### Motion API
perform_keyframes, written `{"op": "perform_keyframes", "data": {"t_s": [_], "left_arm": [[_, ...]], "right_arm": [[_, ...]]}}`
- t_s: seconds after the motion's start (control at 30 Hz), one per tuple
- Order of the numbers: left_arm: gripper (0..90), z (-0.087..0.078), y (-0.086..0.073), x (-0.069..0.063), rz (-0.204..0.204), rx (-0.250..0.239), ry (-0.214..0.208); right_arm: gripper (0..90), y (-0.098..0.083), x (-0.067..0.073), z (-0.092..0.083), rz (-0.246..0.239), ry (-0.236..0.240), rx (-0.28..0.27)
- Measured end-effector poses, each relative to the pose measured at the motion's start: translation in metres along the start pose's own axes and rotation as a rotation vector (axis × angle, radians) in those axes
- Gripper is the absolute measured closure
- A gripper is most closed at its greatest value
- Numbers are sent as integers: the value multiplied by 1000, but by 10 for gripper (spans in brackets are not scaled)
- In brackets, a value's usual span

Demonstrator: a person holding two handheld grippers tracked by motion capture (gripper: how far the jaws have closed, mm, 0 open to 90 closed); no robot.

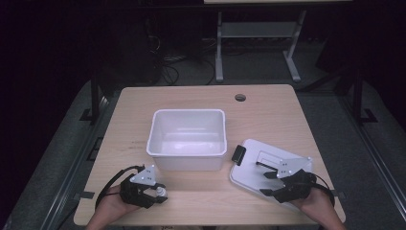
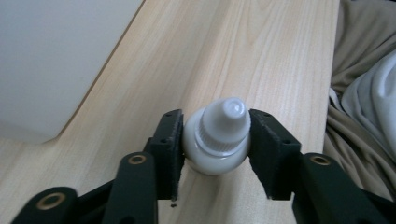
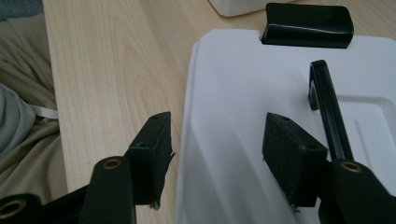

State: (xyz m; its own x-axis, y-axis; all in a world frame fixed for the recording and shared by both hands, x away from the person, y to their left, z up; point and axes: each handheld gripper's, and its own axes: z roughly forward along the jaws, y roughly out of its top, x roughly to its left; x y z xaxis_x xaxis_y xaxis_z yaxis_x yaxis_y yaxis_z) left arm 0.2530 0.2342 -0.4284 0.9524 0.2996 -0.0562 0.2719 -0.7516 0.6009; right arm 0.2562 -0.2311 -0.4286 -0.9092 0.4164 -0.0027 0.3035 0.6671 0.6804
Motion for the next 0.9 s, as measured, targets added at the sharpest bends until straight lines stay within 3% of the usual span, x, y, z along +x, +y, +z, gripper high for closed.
{"op": "perform_keyframes", "data": {"t_s": [0.33,0.9], "left_arm": [[597,-5,1,-1,1,-6,7],[595,-37,11,1,12,-36,48]], "right_arm": [[417,0,0,0,2,2,-1],[417,2,1,1,3,5,4]]}}
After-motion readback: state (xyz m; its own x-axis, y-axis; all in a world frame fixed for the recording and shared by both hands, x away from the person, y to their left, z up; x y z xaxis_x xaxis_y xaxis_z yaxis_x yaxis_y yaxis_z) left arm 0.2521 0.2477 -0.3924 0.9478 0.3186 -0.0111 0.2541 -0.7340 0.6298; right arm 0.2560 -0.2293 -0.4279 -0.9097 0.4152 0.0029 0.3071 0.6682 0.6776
